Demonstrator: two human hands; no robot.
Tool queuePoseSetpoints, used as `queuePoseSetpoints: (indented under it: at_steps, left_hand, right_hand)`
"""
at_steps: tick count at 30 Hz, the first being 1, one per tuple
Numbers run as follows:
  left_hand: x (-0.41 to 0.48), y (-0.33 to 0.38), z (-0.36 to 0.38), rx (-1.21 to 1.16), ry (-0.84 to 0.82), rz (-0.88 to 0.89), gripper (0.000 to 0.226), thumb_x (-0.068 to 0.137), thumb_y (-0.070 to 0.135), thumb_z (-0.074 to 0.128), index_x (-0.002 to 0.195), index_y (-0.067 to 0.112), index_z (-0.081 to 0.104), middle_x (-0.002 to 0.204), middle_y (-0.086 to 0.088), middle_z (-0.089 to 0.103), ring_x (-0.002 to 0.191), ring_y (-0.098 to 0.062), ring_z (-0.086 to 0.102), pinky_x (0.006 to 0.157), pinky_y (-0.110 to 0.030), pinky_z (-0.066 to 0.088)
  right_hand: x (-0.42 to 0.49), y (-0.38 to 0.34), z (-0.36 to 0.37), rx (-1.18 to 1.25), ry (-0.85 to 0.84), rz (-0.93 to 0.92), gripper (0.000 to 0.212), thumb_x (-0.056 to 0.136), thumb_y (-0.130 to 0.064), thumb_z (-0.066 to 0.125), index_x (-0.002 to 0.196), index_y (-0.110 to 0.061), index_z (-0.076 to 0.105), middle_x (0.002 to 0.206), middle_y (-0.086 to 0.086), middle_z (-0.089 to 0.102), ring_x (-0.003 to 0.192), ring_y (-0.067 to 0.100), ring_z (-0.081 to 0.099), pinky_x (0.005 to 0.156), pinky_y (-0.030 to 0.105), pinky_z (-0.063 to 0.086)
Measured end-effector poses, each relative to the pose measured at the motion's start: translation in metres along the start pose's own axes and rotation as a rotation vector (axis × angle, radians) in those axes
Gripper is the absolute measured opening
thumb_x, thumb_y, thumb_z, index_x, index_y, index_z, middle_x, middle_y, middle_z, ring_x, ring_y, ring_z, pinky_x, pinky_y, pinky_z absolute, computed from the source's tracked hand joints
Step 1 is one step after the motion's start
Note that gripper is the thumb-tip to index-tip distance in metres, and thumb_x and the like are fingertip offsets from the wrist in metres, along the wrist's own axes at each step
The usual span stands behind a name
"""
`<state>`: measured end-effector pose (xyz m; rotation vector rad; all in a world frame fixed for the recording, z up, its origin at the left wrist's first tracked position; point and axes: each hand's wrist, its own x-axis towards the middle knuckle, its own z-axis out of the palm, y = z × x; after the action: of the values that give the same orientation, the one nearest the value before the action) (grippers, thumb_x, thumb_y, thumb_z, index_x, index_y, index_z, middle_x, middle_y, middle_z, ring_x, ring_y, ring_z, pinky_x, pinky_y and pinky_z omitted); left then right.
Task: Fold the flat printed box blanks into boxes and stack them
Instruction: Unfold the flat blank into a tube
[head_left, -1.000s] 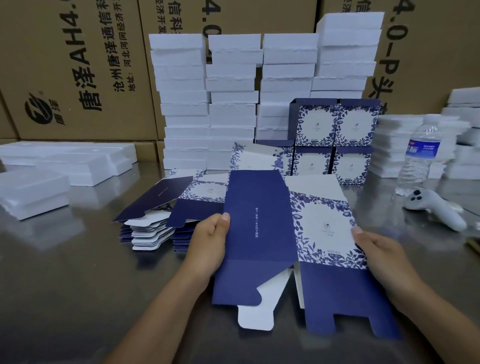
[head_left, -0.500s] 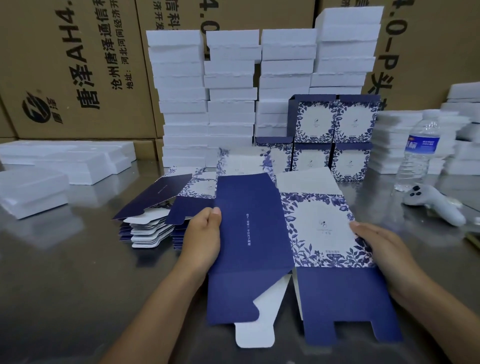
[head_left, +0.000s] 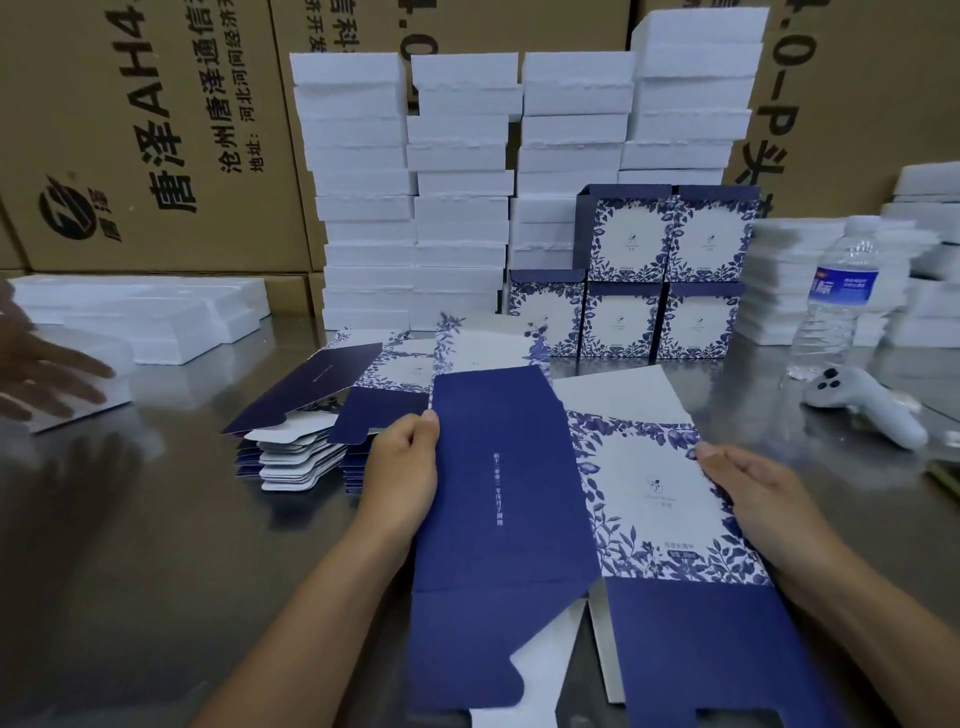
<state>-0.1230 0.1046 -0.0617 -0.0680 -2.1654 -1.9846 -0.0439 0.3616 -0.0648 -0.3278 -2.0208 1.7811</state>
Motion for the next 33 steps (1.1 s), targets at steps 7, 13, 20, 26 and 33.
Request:
queuePoseSetpoints:
  at_steps: [7,13,20,26,33]
  left_hand:
    - [0.001,-0.001,-0.001,0.143,-0.029,0.118,0.033,0.1,0.023,0.041,0.069,0.011,0.041,0.062,0.0,0.036,0.056,-0.012,0.031,0.049,-0.023,0.025]
    - [-0.003,-0.001,0.002,0.129,-0.088,0.112,0.034,0.101,0.023,0.041,0.068,0.013,0.039,0.058,0.004,0.034,0.047,-0.006,0.028,0.041,-0.016,0.023]
    - [-0.005,0.003,0.002,0.133,-0.02,0.135,0.038,0.101,0.022,0.042,0.064,0.014,0.033,0.056,0.004,0.029,0.049,-0.009,0.024,0.04,-0.017,0.02]
    - [-0.005,0.007,-0.003,-0.19,0.121,-0.084,0.033,0.101,0.028,0.042,0.081,0.006,0.056,0.077,-0.011,0.055,0.069,-0.022,0.05,0.065,-0.033,0.042]
    - [-0.013,0.024,0.0,-0.594,-0.217,-0.198,0.047,0.094,0.053,0.043,0.104,0.019,0.073,0.108,-0.007,0.072,0.101,-0.027,0.067,0.098,-0.05,0.045]
  right_hand:
    - [0.002,-0.002,-0.001,0.046,0.035,0.052,0.027,0.095,-0.025,0.053,0.074,-0.013,0.065,0.042,-0.013,0.055,0.031,0.002,0.046,0.032,0.009,0.032]
    - [0.0,0.0,0.0,-0.035,0.031,0.007,0.032,0.097,-0.024,0.05,0.08,-0.004,0.067,0.056,-0.001,0.068,0.045,0.013,0.06,0.041,0.016,0.045]
    - [0.002,0.0,0.0,-0.027,0.073,0.017,0.038,0.094,-0.033,0.054,0.077,-0.001,0.065,0.056,0.005,0.061,0.042,0.013,0.05,0.042,0.013,0.038]
    - [0.003,-0.001,0.002,-0.013,0.011,0.041,0.01,0.089,-0.018,0.062,0.081,-0.013,0.065,0.077,-0.003,0.068,0.059,0.004,0.061,0.053,0.016,0.044]
    - [-0.006,-0.007,0.005,-0.043,-0.041,0.02,0.015,0.093,-0.012,0.055,0.097,-0.014,0.07,0.088,0.005,0.072,0.068,0.012,0.064,0.056,0.018,0.051]
